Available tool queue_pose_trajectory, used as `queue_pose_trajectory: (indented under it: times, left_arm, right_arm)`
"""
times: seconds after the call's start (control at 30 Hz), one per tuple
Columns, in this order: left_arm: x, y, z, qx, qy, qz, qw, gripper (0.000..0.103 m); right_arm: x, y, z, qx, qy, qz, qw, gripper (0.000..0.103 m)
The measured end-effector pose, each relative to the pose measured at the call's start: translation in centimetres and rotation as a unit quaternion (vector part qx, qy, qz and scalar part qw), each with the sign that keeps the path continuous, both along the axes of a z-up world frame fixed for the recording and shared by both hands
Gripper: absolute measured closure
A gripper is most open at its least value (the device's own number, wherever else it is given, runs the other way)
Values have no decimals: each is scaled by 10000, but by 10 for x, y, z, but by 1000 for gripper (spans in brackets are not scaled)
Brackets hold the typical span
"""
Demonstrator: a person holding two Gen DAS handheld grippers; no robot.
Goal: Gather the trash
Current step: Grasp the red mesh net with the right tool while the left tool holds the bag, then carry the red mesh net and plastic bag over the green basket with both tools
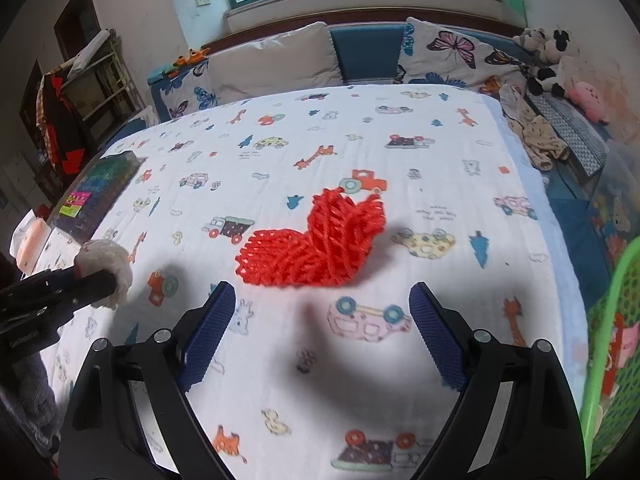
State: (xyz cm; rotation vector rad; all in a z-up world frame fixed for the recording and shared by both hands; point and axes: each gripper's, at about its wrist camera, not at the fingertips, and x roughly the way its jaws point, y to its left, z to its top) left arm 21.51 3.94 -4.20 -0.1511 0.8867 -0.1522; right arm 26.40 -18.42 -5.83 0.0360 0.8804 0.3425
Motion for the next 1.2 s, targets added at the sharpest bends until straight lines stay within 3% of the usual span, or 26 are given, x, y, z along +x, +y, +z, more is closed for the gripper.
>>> queue_pose_trajectory:
  times: [0.47,0.93,1.2]
  left_arm:
    - [0,12,-1,-19,6,62,10000,59]
    - [-1,10,-3,-33,34,57,10000,59]
    - [0,-1,-2,-32,11,-84,10000,59]
  right_arm:
    - [29,16,-14,-110,110,-65,9999,21]
    - [34,15,-24,-111,125,-106,9998,50]
    - [15,5,-13,-124,-6,-125,9998,53]
